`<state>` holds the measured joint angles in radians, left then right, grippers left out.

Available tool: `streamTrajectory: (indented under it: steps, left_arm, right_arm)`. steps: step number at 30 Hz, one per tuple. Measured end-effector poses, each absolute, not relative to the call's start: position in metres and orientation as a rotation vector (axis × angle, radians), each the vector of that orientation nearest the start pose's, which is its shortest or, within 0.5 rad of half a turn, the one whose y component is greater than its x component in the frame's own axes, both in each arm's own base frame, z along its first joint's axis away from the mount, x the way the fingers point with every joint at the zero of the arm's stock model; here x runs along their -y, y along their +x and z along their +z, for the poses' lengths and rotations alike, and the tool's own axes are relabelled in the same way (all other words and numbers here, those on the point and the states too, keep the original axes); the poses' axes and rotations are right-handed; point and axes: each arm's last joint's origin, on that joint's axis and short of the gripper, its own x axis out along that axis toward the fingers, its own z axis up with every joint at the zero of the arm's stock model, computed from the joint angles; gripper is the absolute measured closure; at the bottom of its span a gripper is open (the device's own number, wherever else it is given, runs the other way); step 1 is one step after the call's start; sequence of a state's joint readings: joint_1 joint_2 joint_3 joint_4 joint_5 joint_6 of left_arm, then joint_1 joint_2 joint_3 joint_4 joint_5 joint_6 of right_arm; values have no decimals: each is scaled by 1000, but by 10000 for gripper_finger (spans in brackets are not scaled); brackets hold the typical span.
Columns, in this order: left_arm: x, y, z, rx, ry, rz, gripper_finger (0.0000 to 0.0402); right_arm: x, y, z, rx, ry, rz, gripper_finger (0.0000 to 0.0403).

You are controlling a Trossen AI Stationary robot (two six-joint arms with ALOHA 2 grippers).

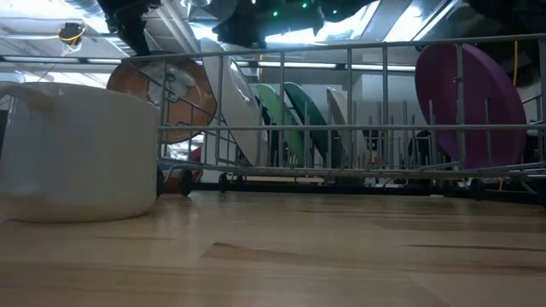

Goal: Sort dishes
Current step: Put the orange plate into the dishwasher rack

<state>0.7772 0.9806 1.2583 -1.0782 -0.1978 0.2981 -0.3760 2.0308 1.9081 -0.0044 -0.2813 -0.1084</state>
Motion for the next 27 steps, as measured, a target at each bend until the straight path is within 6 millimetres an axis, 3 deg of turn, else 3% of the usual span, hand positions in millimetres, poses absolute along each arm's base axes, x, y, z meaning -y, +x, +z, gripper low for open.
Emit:
streamTrajectory:
  steps: [11, 27]
  left_arm:
    - [-108, 111, 384, -906, 118, 765, 402]
    - [-104, 115, 386, -885, 178, 734, 402]
  right_arm:
    - [176, 466, 332, -179, -88, -146, 251]
    - [182, 470, 316, -232, -66, -171, 251]
